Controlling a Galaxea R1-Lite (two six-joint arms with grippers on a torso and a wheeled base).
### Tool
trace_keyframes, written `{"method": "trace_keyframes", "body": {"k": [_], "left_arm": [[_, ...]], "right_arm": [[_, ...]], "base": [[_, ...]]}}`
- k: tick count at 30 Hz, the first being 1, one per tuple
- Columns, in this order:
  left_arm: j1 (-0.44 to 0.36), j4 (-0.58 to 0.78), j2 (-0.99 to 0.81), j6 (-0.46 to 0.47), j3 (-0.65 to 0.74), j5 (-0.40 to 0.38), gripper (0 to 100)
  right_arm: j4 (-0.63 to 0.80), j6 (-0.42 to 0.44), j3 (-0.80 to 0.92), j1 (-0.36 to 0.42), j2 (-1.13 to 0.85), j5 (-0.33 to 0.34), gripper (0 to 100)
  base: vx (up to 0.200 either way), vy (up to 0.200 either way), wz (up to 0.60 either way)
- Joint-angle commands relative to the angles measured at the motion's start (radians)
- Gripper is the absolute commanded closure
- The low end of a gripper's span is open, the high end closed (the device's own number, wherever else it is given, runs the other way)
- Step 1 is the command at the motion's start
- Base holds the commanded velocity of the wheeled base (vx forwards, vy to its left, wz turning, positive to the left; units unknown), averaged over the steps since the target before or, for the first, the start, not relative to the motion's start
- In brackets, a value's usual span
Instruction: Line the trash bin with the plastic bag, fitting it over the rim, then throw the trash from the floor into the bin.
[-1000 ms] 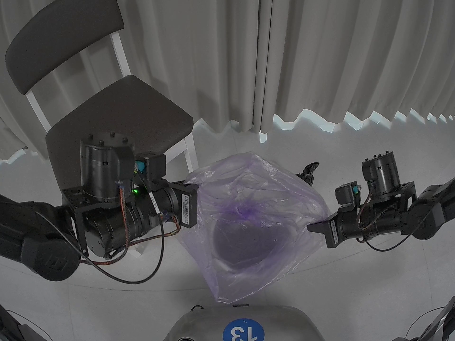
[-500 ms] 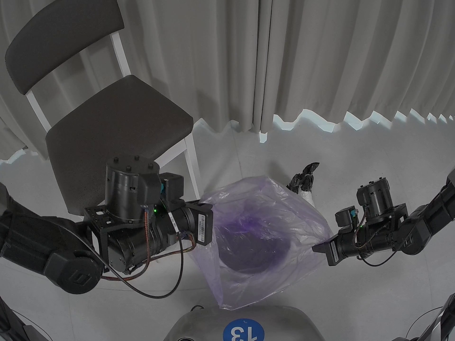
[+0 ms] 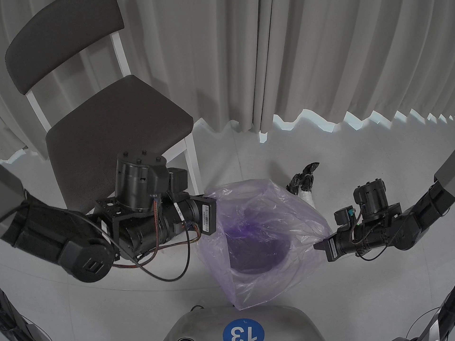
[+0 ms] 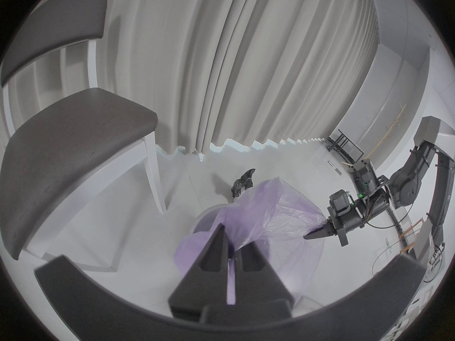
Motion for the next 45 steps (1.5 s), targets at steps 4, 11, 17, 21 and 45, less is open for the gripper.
{"method": "trace_keyframes", "body": {"k": [4, 11, 17, 21, 45], "left_arm": [[0.067, 0.000, 0.096, -0.005, -0.097, -0.017, 100], [0.065, -0.002, 0.128, -0.043, -0.134, -0.015, 100], [0.031, -0.029, 0.144, -0.111, -0.158, -0.014, 100], [0.013, -0.048, 0.150, -0.111, -0.160, -0.018, 100], [0.200, -0.190, 0.207, -0.212, -0.020, -0.090, 100]], "right_arm": [[-0.101, 0.119, -0.088, -0.001, 0.092, -0.003, 100], [-0.095, 0.183, -0.117, -0.031, 0.087, -0.008, 100], [0.037, 0.063, -0.115, -0.113, 0.032, -0.008, 100], [0.101, 0.014, -0.118, -0.143, -0.006, -0.008, 100], [0.092, 0.168, -0.126, 0.028, -0.006, -0.003, 100]], "base": [[0.000, 0.000, 0.00], [0.000, 0.000, 0.00], [0.000, 0.000, 0.00], [0.000, 0.000, 0.00], [0.000, 0.000, 0.00]]}}
